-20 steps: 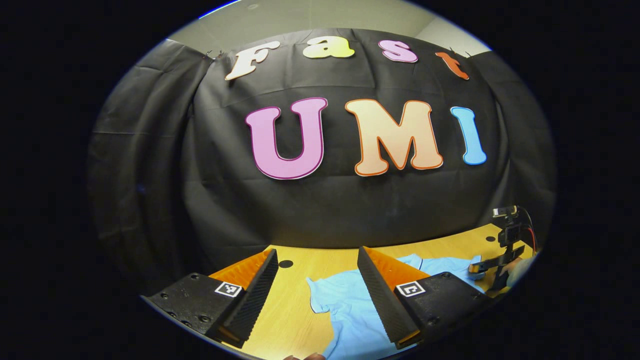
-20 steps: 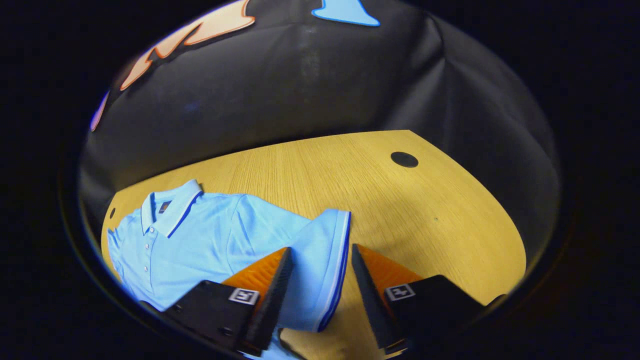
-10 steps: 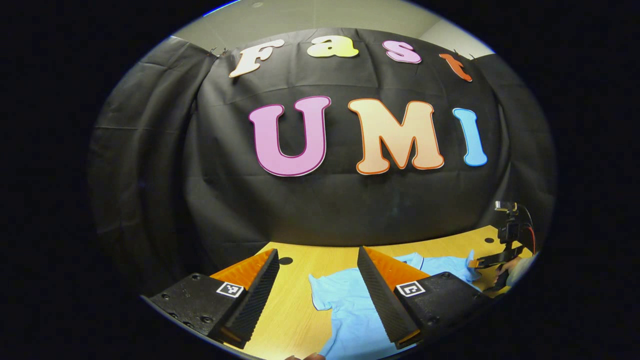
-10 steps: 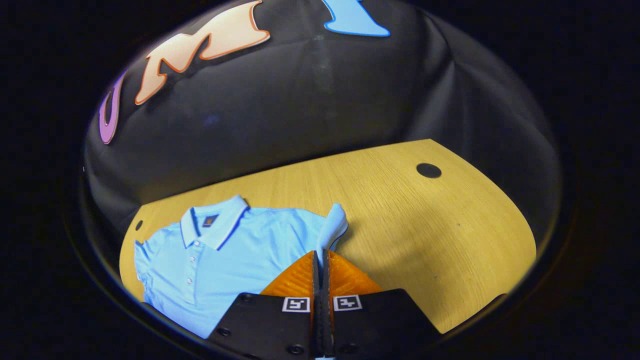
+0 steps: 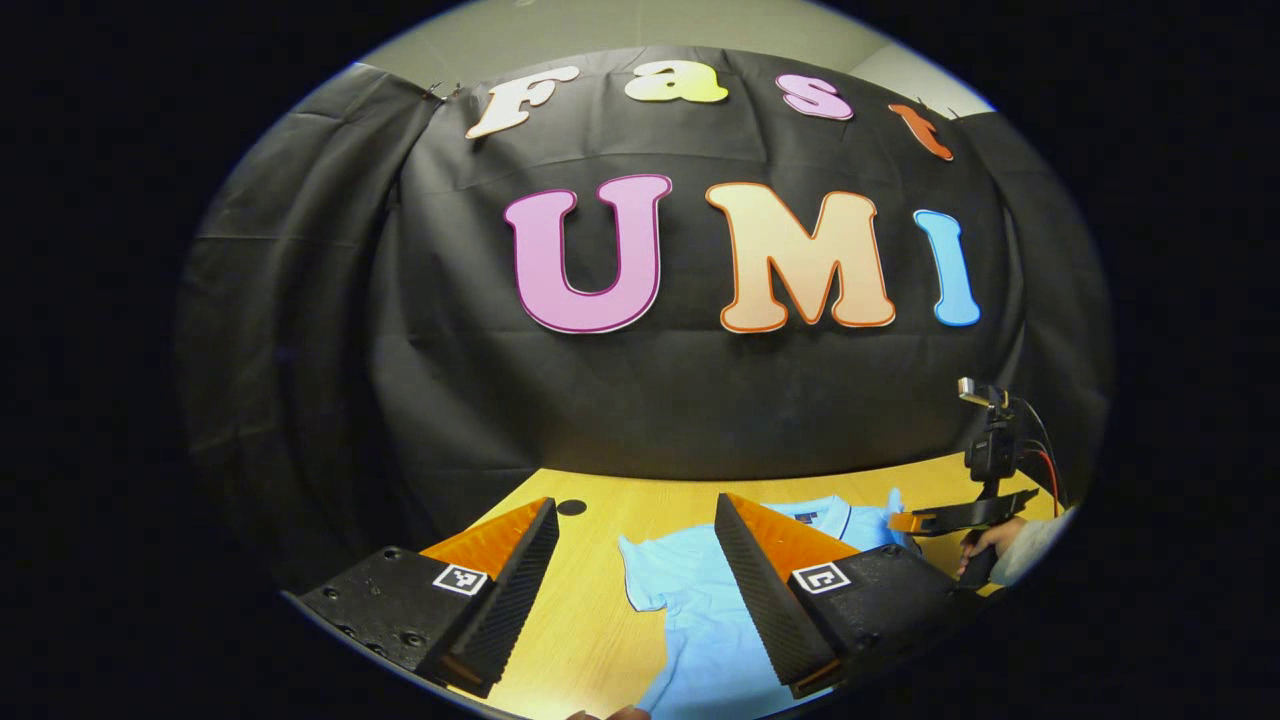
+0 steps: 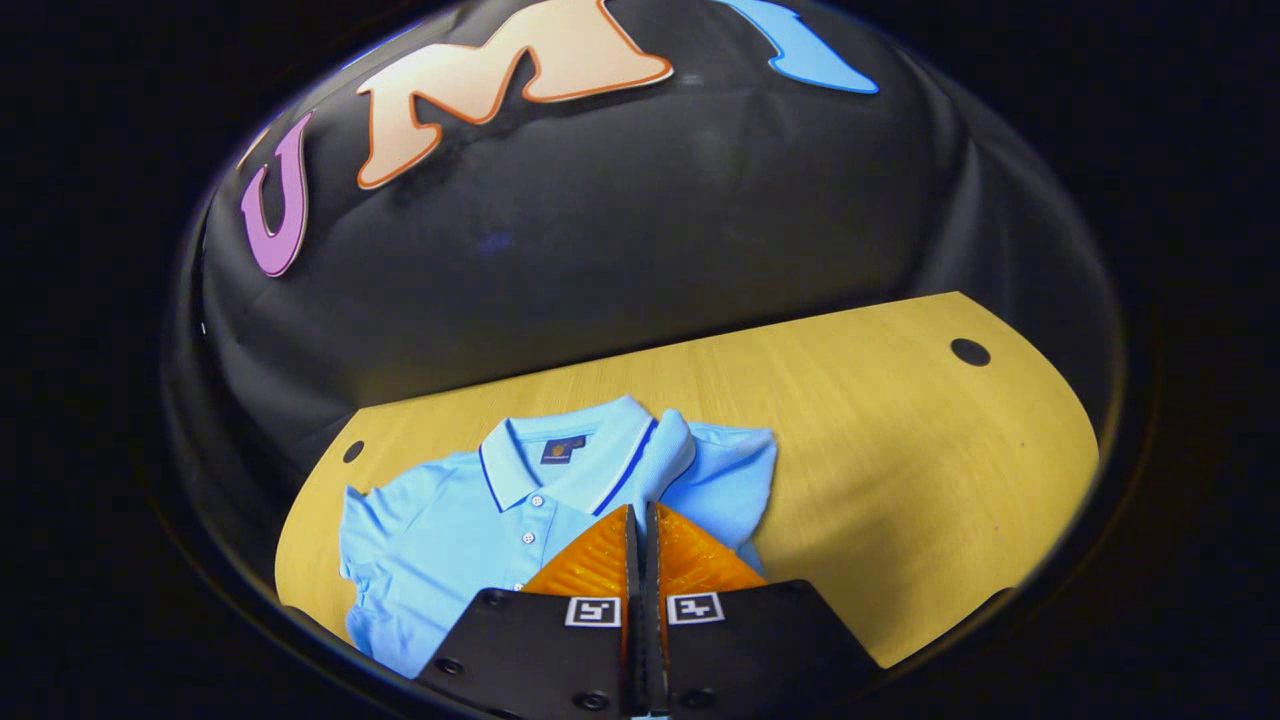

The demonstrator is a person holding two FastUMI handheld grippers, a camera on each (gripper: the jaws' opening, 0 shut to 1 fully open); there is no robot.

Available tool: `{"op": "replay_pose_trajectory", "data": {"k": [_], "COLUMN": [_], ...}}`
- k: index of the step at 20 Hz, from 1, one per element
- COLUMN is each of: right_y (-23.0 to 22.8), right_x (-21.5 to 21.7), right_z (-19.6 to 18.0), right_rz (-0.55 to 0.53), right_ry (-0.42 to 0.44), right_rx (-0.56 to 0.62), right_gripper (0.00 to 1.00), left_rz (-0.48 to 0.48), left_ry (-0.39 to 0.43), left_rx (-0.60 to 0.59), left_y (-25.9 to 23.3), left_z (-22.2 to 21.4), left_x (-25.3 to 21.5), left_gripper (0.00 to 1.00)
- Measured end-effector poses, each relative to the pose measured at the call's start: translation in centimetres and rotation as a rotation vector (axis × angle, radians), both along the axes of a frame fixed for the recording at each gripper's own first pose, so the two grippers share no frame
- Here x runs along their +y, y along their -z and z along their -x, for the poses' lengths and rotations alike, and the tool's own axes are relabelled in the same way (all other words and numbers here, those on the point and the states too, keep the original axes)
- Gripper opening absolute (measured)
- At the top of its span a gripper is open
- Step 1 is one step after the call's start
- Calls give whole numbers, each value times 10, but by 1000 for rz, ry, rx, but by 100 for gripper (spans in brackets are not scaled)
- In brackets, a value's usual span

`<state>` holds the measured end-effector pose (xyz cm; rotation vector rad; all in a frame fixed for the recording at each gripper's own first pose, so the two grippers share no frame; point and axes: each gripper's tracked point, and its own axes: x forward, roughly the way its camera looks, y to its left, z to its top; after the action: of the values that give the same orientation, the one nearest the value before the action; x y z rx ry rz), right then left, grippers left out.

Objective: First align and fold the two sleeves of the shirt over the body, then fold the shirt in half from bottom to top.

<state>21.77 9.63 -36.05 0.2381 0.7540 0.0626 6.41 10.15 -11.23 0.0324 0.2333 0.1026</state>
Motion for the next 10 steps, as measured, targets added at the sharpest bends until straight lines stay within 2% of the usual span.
{"op": "replay_pose_trajectory", "data": {"k": [1,2,6,7,9,10], "right_y": [2,-1,-30,-42,-62,-70], "right_x": [5,7,0,-3,-13,-17], "right_z": [2,5,18,23,35,43], "right_rz": [4,2,58,61,67,64], "right_ry": [-8,-22,-69,-70,-71,-74], "right_rx": [6,4,-65,-87,-119,-126], "right_gripper": [4,10,86,99,98,94], "left_rz": [5,10,15,27,59,74], "left_ry": [-7,-6,-28,-33,-41,-45], "left_rx": [5,7,47,63,98,118], "left_y": [7,13,45,55,77,88], "left_z": [-4,-9,-36,-41,-51,-57], "left_x": [4,7,19,21,24,25], "left_gripper": [94,94,94,94,94,94]}}
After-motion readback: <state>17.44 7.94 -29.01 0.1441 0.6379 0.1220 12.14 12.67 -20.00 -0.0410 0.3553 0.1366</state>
